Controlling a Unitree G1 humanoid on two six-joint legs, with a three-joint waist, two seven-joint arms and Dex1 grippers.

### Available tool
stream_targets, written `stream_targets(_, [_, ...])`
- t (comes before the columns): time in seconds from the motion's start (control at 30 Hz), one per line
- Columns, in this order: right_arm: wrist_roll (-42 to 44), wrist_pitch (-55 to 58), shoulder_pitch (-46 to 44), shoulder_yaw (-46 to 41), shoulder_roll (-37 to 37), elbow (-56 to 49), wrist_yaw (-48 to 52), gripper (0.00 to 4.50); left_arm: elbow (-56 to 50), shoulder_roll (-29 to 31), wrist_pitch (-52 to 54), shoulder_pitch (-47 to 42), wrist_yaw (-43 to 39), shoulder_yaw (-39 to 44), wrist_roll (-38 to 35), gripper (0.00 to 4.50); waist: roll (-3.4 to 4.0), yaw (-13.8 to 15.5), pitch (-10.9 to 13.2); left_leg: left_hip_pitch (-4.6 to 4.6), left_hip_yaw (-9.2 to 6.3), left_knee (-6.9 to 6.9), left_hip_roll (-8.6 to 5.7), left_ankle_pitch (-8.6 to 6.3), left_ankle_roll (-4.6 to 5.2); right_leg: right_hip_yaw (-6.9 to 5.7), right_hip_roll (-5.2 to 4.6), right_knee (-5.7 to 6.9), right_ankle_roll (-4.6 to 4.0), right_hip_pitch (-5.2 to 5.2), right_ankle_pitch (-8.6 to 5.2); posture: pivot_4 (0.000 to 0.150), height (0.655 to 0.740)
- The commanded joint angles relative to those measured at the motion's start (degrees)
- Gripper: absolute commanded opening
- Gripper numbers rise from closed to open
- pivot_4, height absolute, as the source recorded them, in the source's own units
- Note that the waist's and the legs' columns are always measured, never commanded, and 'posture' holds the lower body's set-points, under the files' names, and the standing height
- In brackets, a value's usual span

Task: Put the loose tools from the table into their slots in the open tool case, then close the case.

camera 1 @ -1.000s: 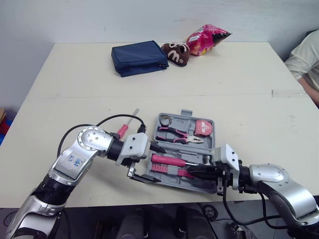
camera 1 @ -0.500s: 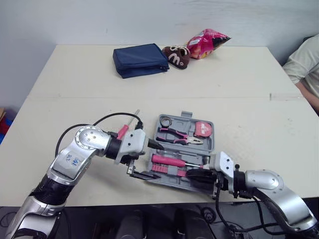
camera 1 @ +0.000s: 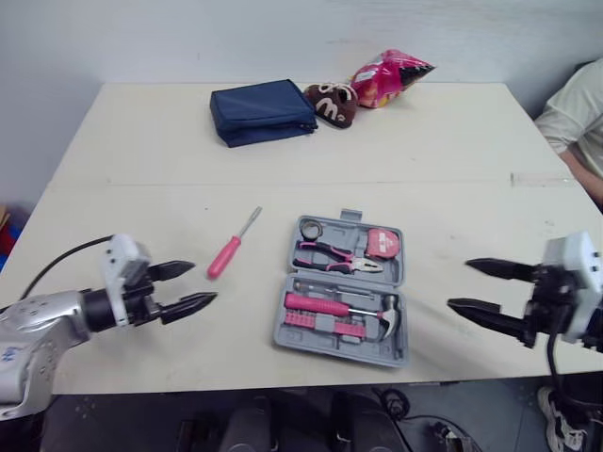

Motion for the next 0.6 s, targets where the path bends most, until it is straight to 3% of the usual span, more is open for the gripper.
stream_targets(0.03, [-2.3, -2.2, 2.2, -5.8, -0.1, 4.0, 2.0, 4.44, 0.1, -0.1, 0.0, 5.3, 1.4, 11.3, -1.1, 4.5, 0.01, 0.2, 0.0, -0.01, -0.02, 0.01, -0.01, -0.07, 0.02, 0.0, -0.02, -0.02, -0.02, -0.01, -0.01, 0.15, 0.7338])
stream_targets(0.13, [-3.3, -3.2, 3.0, -8.5, 1.3, 6.9, 0.9, 4.44, -0.3, -2.1, -1.4, 11.4, 3.2, 17.7, 0.1, 4.5, 0.04, 0.0, 0.0, -0.02, 0.0, 0.01, -0.05, -0.29, -0.17, 0.03, -0.15, -0.04, -0.01, -0.05, 0.0, 0.15, 0.7338])
stream_targets(0.27, [-3.8, -4.2, 3.1, -8.4, 1.9, 7.3, 1.1, 4.44, -1.3, -2.6, -2.9, 13.5, 4.0, 18.2, -0.3, 4.5, 0.19, 0.0, 0.1, -0.02, 0.01, -0.02, -0.05, -0.37, -0.21, 0.03, -0.18, -0.07, -0.06, -0.07, -0.02, 0.15, 0.7338])
stream_targets(0.6, [11.1, 5.0, -14.6, 6.0, -0.7, -9.2, -4.2, 4.44, -4.1, -0.7, 6.4, -8.3, 17.5, -5.7, 1.6, 4.5, 0.66, -0.4, 0.2, -0.11, 0.08, -0.08, -0.06, -0.25, -0.37, 0.08, -0.18, 0.13, -0.1, -0.29, 0.03, 0.15, 0.7338])
